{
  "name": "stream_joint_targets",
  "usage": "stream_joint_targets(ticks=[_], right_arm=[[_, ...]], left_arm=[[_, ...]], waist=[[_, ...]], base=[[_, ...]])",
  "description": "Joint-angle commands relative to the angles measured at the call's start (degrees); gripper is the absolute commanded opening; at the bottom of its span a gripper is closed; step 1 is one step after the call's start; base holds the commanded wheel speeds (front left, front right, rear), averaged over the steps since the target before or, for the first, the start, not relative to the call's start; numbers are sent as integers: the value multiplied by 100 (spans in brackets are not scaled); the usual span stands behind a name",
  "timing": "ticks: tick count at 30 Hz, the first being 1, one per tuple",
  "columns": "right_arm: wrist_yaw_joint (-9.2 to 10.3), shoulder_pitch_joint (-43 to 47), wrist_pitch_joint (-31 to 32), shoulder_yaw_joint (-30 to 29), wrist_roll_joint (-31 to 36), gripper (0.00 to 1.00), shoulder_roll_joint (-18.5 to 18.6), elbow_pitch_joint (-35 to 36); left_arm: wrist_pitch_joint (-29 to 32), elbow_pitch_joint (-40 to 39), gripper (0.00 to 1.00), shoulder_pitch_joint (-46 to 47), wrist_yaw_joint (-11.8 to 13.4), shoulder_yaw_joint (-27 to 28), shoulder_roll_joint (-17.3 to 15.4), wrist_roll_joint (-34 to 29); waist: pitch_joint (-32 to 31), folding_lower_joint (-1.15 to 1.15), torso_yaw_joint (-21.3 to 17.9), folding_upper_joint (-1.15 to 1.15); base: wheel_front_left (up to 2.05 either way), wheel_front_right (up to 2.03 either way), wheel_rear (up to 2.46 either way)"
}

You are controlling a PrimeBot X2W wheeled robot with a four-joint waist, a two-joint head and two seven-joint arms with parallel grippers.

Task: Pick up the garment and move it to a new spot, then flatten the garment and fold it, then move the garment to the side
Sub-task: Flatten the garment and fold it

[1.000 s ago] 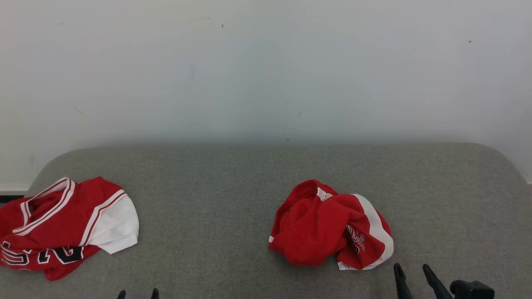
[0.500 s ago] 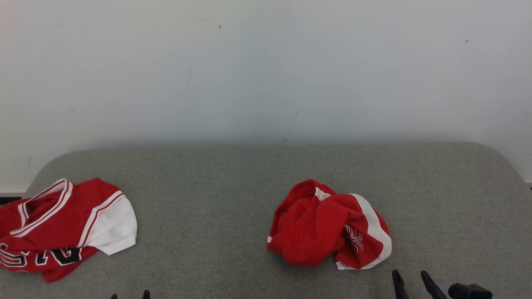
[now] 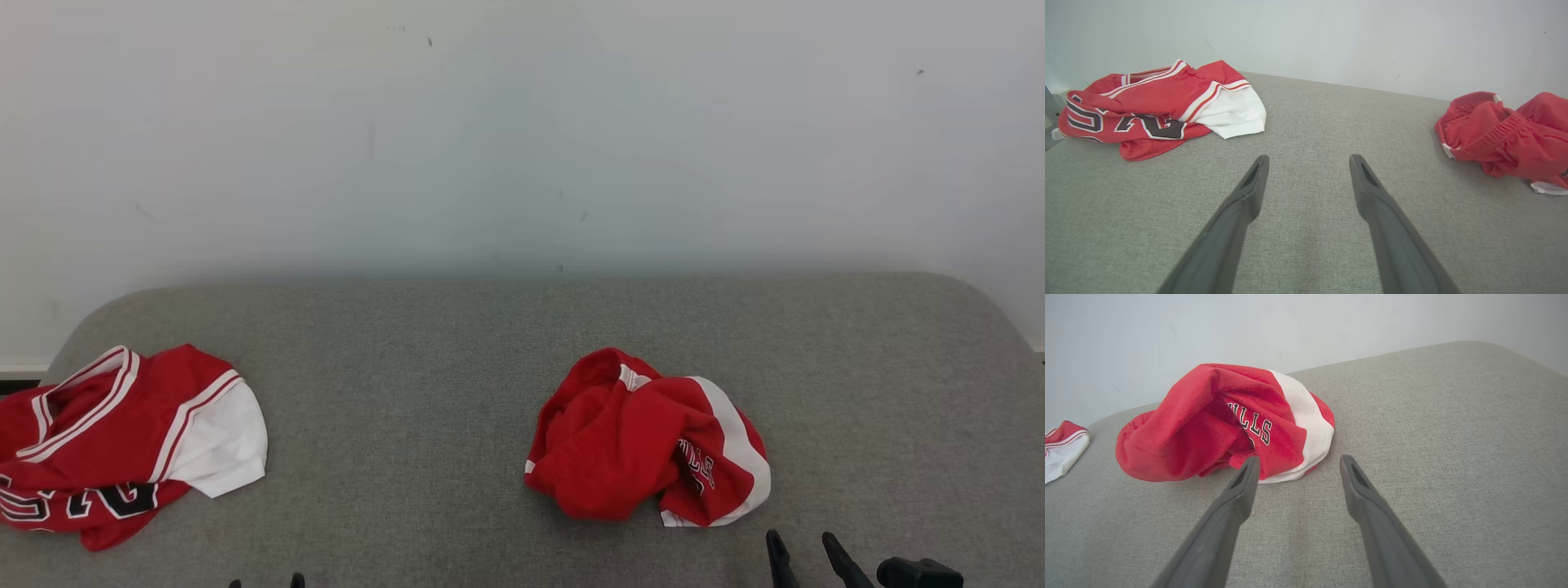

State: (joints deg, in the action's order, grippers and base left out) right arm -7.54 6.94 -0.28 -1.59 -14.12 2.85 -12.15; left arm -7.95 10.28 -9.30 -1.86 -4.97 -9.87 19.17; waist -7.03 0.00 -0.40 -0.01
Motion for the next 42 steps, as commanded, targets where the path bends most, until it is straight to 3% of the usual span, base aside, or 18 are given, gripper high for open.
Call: stream_joint_targets(ticks=[1,6,9,16,20,32,42], right_arm=[[10,-48,-20,12,-41,100,5,-11],[10,-109,20,95,-53,100,5,9],[10,-165,61,157,-29,100,6,44],[10,-221,159,208,60,100,9,149],[10,-242,178,245,52,100,4,208],[10,-351,194,337,69,100,3,314],[10,-461,125,468,-17,100,5,249]], left_arm=[[23,1,100,44,6,-11,-20,-36],[287,-48,100,343,-100,-36,84,253],[758,1,100,726,-163,-26,135,530],[2131,324,100,2104,-185,-331,311,937],[2615,761,100,2777,-146,-561,461,1049],[3137,2048,100,4037,255,-852,574,867],[3158,2929,100,4748,498,-908,618,818]], waist=[[2,0,4,1],[36,0,-65,1],[83,0,-235,1],[322,0,-890,1],[497,0,-1332,1],[894,0,-2355,1],[995,0,-2616,1]], base=[[0,0,0],[0,0,0],[0,0,0],[0,0,0],[0,0,0],[0,0,0],[0,0,0]])
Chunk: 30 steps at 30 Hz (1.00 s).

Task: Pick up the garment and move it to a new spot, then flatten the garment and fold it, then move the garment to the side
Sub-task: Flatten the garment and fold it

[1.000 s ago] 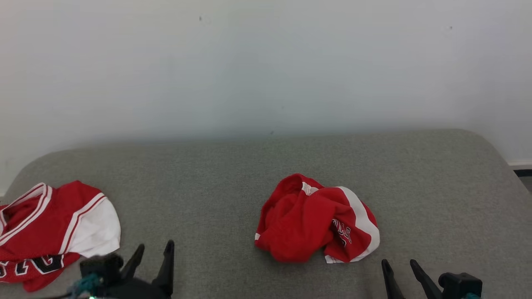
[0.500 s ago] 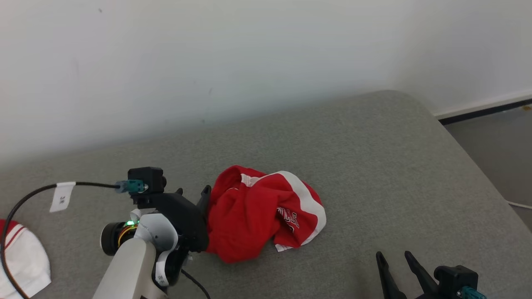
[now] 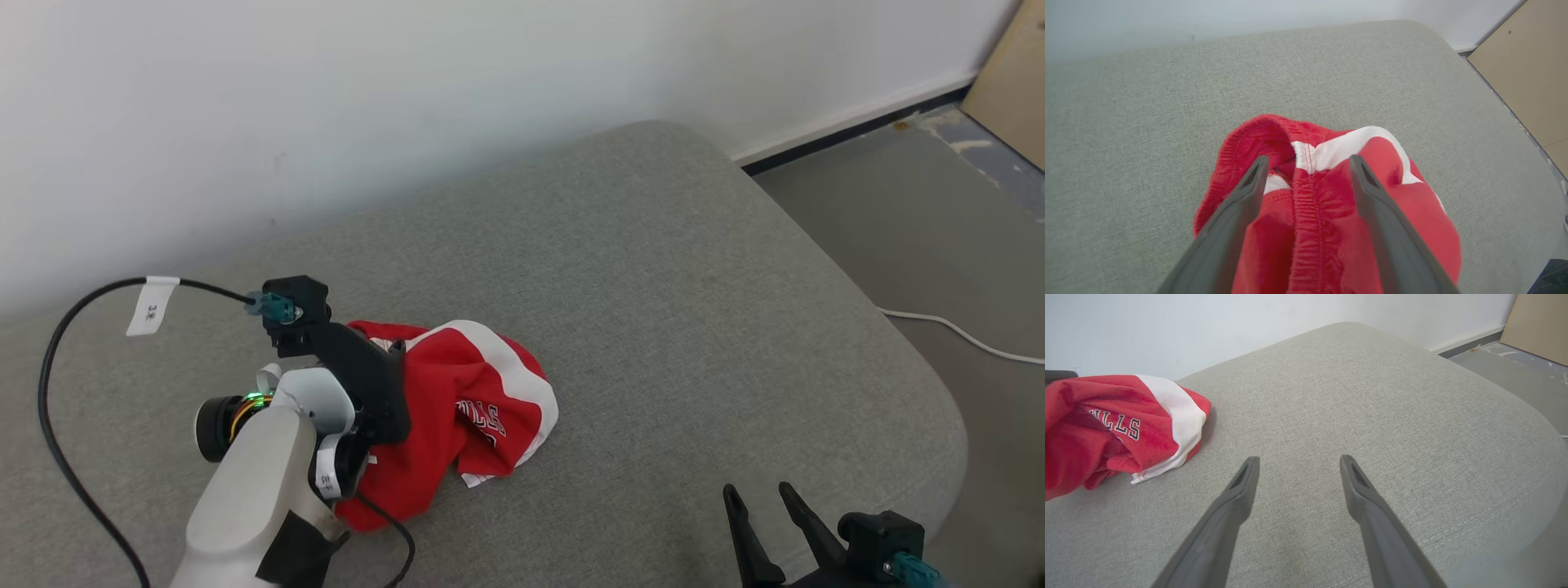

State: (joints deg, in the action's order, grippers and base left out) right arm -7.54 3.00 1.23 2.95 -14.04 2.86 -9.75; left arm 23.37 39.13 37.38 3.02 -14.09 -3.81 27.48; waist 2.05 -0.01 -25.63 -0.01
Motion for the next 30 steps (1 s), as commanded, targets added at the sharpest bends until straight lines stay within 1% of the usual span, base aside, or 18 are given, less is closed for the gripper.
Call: stream_joint_targets(ticks=[1,5,8,10,11,14,15,16,18,20,23,25,26,30], right_arm=[[10,-69,-27,30,-31,100,3,3],[10,-128,-40,88,-45,100,4,-28],[10,-142,-52,104,-40,100,3,-37],[10,-140,-57,113,-37,100,3,-36],[10,-138,-62,123,-41,100,3,-32],[10,-181,-83,159,-72,100,3,-40],[10,-197,-81,173,-68,100,3,-49],[10,-198,-85,188,-80,100,3,-56],[10,-203,-92,222,-99,100,3,-76],[10,-249,-114,231,-110,100,4,-84],[10,-277,-134,233,-117,100,3,-99],[10,-288,-151,211,-125,100,3,-117],[10,-292,-166,198,-129,100,4,-126],[10,-281,-198,141,-141,100,3,-158]], left_arm=[[57,148,100,131,25,4,15,8],[114,577,100,394,160,33,-39,-8],[133,775,99,515,159,31,-51,19],[211,901,88,576,93,-11,-51,35],[236,949,86,613,37,-39,-45,43],[171,1065,72,708,-14,-72,-20,75],[139,1107,49,740,-32,-87,-13,77],[105,1135,43,762,-50,-105,-5,82],[50,1208,39,795,-168,-165,13,96],[44,1319,37,837,-212,-189,19,120],[3,1390,36,901,-234,-206,25,144],[-47,1463,33,929,-247,-236,40,158],[-106,1482,1,953,-255,-255,48,155],[-510,1393,0,1131,-404,-302,59,195]], waist=[[93,1,-103,1],[122,1,-135,1],[142,1,-134,1],[160,1,-127,1],[174,1,-124,1],[225,1,-125,1],[237,1,-128,1],[251,1,-131,1],[282,1,-145,1],[314,1,-157,1],[356,1,-157,1],[396,1,-149,1],[411,1,-138,1],[424,1,-31,1]], base=[[0,0,0],[0,0,0],[0,0,0],[0,0,0],[0,0,0],[0,0,0],[0,0,0],[0,0,0],[0,0,0],[0,0,0],[0,0,0],[0,0,0],[0,0,0],[0,0,0]])
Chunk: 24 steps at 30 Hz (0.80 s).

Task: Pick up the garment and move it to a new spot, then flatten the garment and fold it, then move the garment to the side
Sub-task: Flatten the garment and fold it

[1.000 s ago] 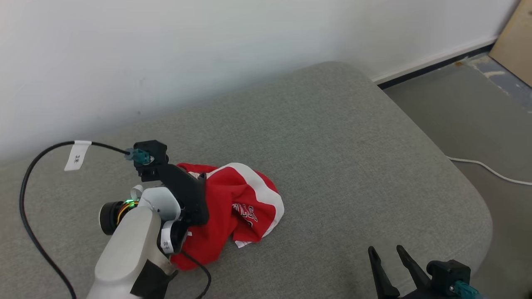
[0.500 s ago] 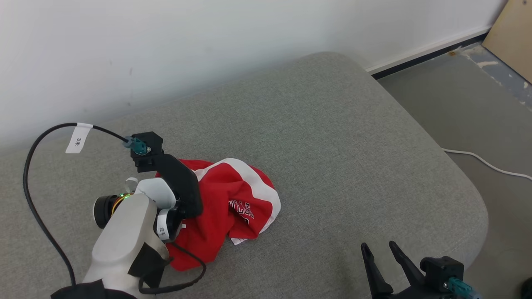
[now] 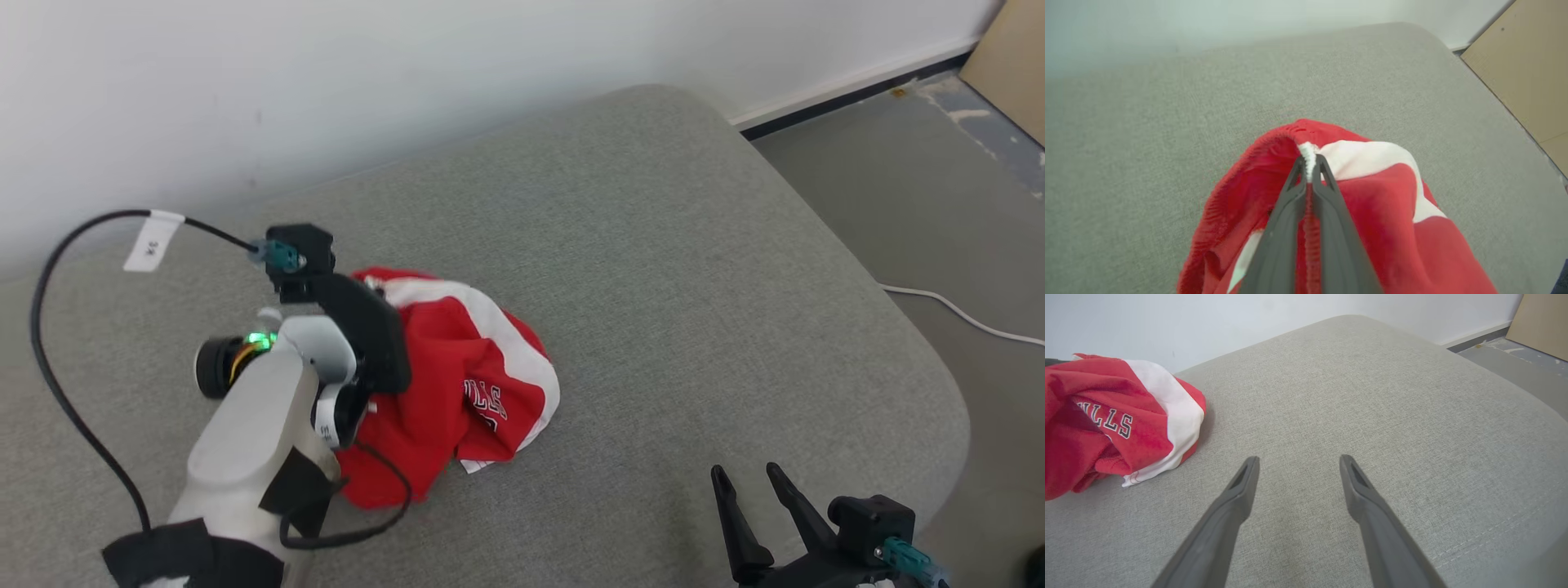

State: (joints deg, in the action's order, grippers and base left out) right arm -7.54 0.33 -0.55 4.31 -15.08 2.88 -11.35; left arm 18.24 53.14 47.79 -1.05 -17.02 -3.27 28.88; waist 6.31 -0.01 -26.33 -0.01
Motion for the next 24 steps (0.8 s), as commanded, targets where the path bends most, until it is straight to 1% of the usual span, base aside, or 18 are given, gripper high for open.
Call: stream_joint_targets(ticks=[1,5,7,10,12,16,17,19,22,24], right_arm=[[10,-6,-24,1,-37,100,-1,-6],[10,16,-36,-20,-36,100,1,-58],[10,34,-22,-31,-10,100,1,-81],[10,87,10,-78,38,100,3,-87],[10,123,36,-115,63,100,-1,-72],[10,231,85,-237,93,100,4,8],[10,278,87,-286,105,100,0,35],[10,312,101,-319,87,100,2,84],[10,359,138,-314,51,100,0,117],[10,384,150,-294,34,100,5,158]], left_arm=[[-137,-65,0,143,-43,-11,12,72],[-614,-390,0,356,-225,-50,39,295],[-796,-742,0,436,-349,-211,49,664],[-1101,-1443,0,514,-384,-530,38,1203],[-1278,-1915,0,525,-305,-702,30,1501],[-1552,-2898,0,481,-29,-895,35,2011],[-1492,-3250,0,299,115,-1004,35,2165],[-1245,-3526,0,4,269,-1126,10,2242],[-849,-3901,0,-669,445,-1261,-206,2370],[-593,-4026,0,-1258,596,-1345,-446,2455]], waist=[[-20,1,81,1],[-161,1,294,1],[-273,1,412,1],[-432,1,645,1],[-528,1,842,1],[-685,1,1280,1],[-746,1,1521,1],[-788,1,1741,1],[-810,1,2023,1],[-803,1,2170,1]], base=[[0,0,0],[0,0,0],[0,0,0],[0,0,0],[0,0,0],[0,0,0],[0,0,0],[0,0,0],[0,0,0],[0,0,0]])
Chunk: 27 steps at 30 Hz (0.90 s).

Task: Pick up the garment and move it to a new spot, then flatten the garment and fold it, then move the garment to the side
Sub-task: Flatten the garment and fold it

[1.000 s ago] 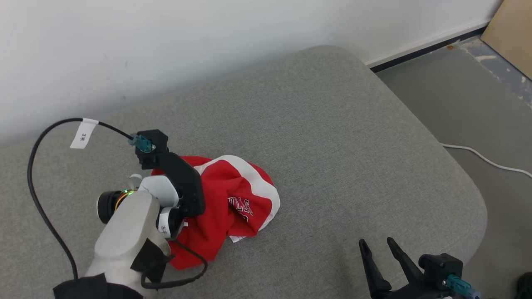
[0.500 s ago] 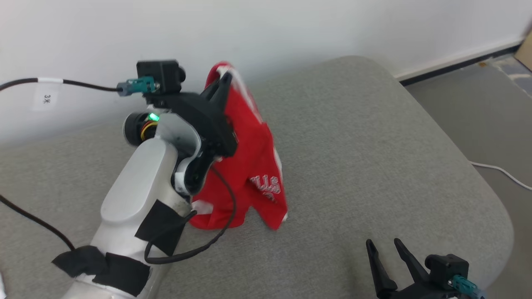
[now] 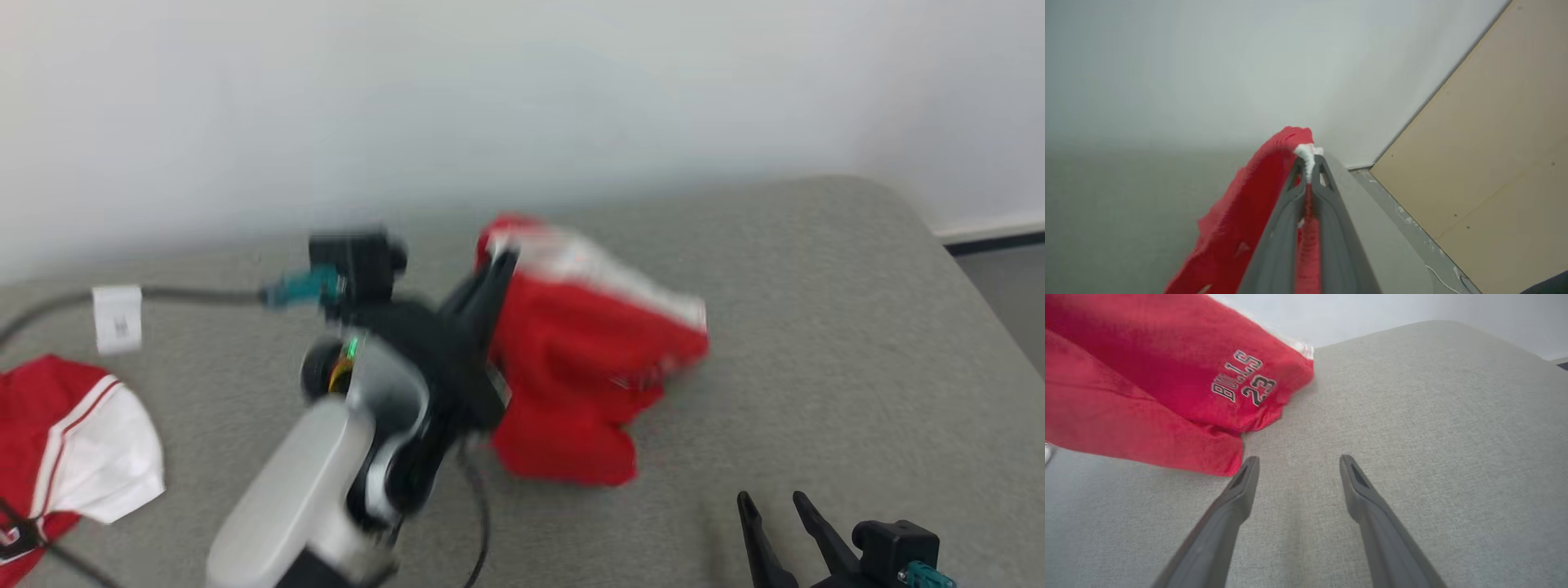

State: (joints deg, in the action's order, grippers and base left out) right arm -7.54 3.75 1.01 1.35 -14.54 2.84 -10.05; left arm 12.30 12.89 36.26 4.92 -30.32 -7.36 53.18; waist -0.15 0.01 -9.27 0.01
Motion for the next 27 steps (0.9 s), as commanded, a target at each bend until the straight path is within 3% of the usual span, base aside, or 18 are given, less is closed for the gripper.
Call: stream_joint_targets(ticks=[1,8,12,13,14,20,27], right_arm=[[10,50,12,31,-33,100,6,40],[10,71,56,26,-8,100,6,98],[10,32,85,33,15,100,7,110],[10,31,90,36,29,100,7,113],[10,34,101,43,38,100,7,115],[10,47,179,57,52,100,7,111],[10,-112,454,32,245,100,10,286]], left_arm=[[87,-46,0,-408,77,-6,-146,101],[411,17,0,-1798,442,-40,-741,270],[292,138,0,-2063,541,-5,-845,219],[267,175,35,-2121,530,-1,-851,233],[246,221,100,-2175,545,3,-864,244],[-14,205,100,-2521,491,172,-840,440],[-47,27,100,-2740,291,222,-1191,442]], waist=[[-156,-1,511,-1],[-100,-1,779,-1],[-98,-1,815,-1],[-103,-1,823,-1],[-111,-1,826,-1],[-217,-1,790,-1],[-298,-1,751,-1]], base=[[0,0,0],[0,0,0],[0,0,0],[0,0,0],[0,0,0],[0,0,0],[0,0,0]])
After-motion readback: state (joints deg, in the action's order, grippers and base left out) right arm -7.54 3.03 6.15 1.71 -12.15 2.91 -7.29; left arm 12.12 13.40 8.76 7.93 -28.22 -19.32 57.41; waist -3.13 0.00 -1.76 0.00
